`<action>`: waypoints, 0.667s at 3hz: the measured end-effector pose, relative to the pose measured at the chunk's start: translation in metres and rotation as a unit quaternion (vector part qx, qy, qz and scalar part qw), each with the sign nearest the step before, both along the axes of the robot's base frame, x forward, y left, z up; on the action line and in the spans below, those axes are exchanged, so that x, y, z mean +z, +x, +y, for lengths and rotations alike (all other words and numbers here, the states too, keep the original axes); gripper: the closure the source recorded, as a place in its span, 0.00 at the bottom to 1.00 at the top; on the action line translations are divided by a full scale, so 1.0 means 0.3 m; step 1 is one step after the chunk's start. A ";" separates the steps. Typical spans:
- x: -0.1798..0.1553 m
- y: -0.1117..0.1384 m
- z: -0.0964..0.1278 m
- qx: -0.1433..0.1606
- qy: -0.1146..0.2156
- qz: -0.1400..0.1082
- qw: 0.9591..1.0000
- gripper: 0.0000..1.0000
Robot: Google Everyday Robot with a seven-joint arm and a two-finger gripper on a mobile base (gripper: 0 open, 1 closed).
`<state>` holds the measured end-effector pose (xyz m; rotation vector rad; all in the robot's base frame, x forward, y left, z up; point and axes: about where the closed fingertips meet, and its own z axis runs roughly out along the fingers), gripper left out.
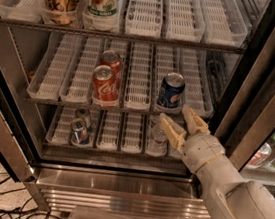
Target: Pick pepsi can from middle shelf of fridge
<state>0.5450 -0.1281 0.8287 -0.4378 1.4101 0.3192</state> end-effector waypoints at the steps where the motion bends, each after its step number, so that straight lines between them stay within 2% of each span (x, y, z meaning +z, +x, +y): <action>1: 0.000 0.000 0.000 0.000 0.000 0.000 1.000 0.62; 2: 0.000 0.000 0.000 0.000 0.000 0.000 1.000 0.55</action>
Offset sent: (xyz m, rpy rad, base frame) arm 0.0000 0.0000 0.0000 0.0000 0.0000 0.0000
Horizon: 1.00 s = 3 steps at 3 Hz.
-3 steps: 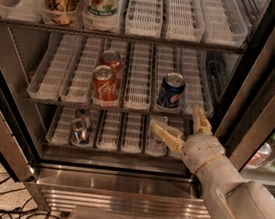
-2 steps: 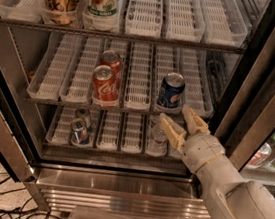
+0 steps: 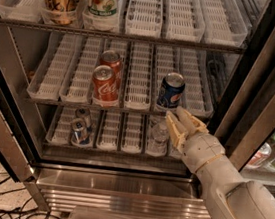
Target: Pick pepsi can from middle shelf of fridge
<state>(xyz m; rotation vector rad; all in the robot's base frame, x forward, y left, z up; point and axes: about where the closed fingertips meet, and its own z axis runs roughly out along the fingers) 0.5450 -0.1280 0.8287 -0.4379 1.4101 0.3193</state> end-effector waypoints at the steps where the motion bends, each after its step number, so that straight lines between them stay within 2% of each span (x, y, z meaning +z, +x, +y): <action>1: 0.000 0.000 0.000 0.000 0.000 0.000 1.000 0.48; 2: 0.000 0.000 0.000 0.000 0.000 0.000 1.000 0.49; 3: 0.001 0.000 0.001 0.000 0.000 0.000 1.000 0.37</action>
Offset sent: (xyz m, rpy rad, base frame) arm 0.0000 0.0000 0.0000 0.0000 0.0000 0.0000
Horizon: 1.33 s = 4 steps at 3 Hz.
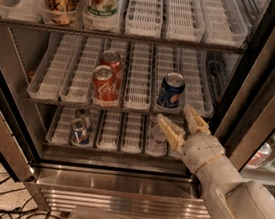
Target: Pick pepsi can from middle shelf of fridge
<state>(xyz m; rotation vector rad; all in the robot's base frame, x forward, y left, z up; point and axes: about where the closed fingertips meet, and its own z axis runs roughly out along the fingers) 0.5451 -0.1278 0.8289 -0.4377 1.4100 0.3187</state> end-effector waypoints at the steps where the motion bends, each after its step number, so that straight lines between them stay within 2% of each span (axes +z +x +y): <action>1: 0.000 0.002 0.000 -0.001 0.000 0.000 1.000 0.33; 2: -0.001 0.009 -0.003 -0.003 0.002 0.001 1.000 0.21; 4: -0.011 0.064 -0.002 -0.004 0.000 0.003 1.000 0.31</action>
Offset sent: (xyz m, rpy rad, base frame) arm 0.0082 -0.0057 -0.0027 0.0109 0.0104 -0.0204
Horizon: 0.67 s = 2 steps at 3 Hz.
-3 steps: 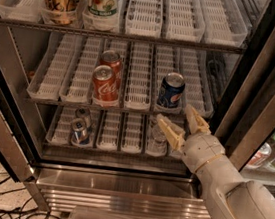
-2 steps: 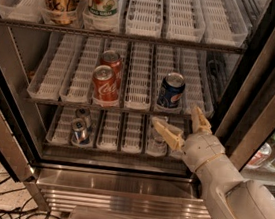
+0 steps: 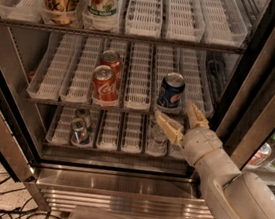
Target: Pick pepsi can from middle shelf of fridge
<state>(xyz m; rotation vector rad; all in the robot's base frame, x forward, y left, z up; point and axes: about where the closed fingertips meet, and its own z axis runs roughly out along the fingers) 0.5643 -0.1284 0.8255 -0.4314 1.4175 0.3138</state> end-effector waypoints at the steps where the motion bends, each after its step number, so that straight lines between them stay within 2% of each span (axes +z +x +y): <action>1: 0.002 0.042 0.002 0.000 -0.006 -0.002 1.000 0.31; 2: 0.015 0.095 0.005 0.002 -0.015 -0.007 1.000 0.31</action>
Offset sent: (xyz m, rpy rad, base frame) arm 0.0481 -0.0005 0.0084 -0.0500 -0.0239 0.0043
